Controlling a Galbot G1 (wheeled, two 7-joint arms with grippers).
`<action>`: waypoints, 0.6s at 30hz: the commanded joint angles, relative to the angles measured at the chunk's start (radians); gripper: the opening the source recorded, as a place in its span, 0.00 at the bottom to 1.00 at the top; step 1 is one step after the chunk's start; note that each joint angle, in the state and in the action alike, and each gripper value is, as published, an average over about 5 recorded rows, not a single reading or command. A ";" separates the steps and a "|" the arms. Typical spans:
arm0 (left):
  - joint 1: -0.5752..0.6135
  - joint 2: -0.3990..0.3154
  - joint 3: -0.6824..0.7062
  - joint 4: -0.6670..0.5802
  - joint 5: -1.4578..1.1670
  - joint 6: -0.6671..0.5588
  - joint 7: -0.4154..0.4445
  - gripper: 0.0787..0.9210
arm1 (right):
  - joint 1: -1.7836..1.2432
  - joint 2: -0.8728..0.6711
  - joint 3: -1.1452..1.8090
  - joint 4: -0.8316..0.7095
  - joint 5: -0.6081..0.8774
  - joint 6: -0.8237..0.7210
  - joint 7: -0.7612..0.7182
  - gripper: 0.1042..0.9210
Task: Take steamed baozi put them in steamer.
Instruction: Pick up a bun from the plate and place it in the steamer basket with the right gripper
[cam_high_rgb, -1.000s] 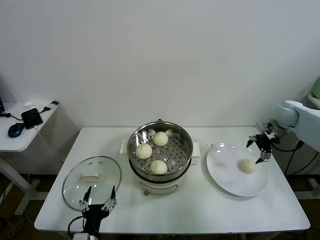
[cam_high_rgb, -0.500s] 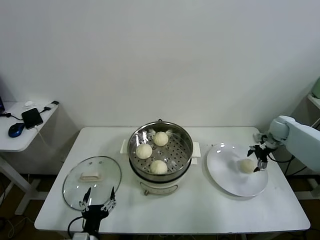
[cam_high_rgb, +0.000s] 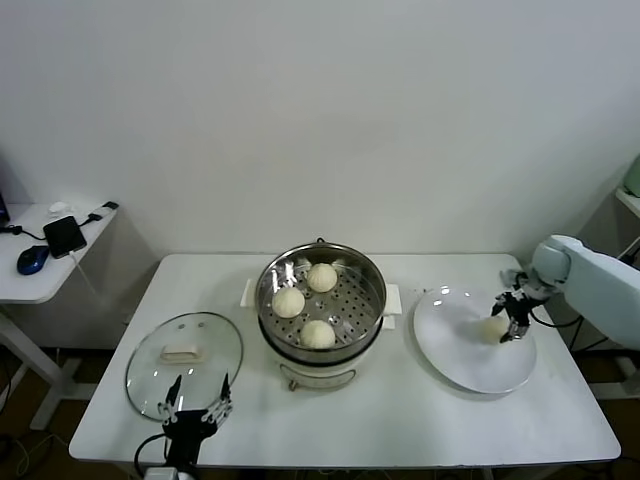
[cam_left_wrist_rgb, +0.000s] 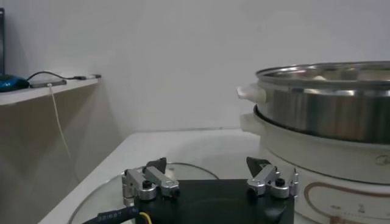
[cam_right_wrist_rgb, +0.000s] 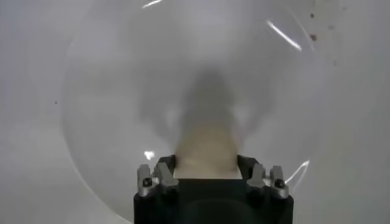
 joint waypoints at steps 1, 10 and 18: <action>0.000 0.001 0.000 -0.005 0.001 0.000 0.001 0.88 | 0.482 -0.011 -0.462 0.296 0.349 -0.107 0.006 0.69; 0.001 0.007 0.012 -0.035 -0.003 0.006 0.002 0.88 | 0.970 0.193 -0.756 0.622 0.841 -0.300 0.086 0.69; -0.016 0.012 0.019 -0.038 -0.004 0.007 0.002 0.88 | 0.899 0.374 -0.667 0.731 0.989 -0.413 0.238 0.69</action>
